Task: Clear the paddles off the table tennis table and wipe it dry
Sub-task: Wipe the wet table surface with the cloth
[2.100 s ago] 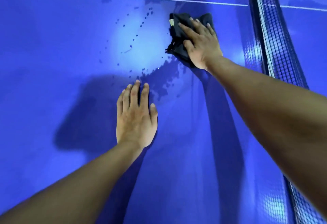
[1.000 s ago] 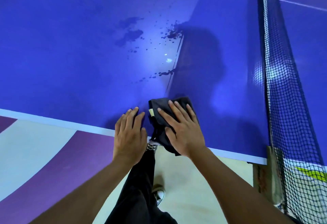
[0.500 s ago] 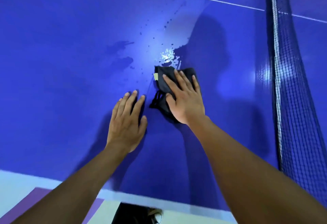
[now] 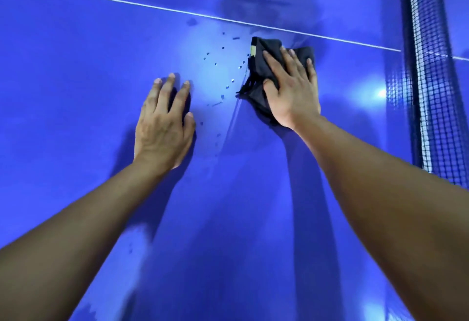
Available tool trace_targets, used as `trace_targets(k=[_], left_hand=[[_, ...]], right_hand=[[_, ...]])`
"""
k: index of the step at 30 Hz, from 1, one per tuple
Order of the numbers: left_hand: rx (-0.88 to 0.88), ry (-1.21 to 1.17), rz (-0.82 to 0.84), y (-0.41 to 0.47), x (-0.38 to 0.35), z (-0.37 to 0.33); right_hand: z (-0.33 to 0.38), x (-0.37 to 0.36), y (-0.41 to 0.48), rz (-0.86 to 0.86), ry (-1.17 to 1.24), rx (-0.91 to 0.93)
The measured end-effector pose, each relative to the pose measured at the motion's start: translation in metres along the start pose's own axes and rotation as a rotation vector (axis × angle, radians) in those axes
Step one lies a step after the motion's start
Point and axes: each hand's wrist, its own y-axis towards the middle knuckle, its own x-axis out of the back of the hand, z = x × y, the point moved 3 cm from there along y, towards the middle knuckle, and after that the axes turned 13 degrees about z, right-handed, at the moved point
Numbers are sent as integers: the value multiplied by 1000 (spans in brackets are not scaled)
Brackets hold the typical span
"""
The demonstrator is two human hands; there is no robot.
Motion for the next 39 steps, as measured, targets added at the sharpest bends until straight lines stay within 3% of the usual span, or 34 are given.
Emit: trace_targets(k=[11, 23, 33, 39], left_hand=[[69, -10, 34, 26, -15, 3], [14, -26, -53, 33, -15, 3], [-32, -286, -211, -1, 5, 12], [-63, -200, -122, -152, -10, 24]], right_hand=[[-26, 27, 101, -18, 11, -23], [-25, 35, 111, -24, 38, -12], [74, -22, -35, 47, -9, 259], [111, -57, -155, 58, -36, 338]])
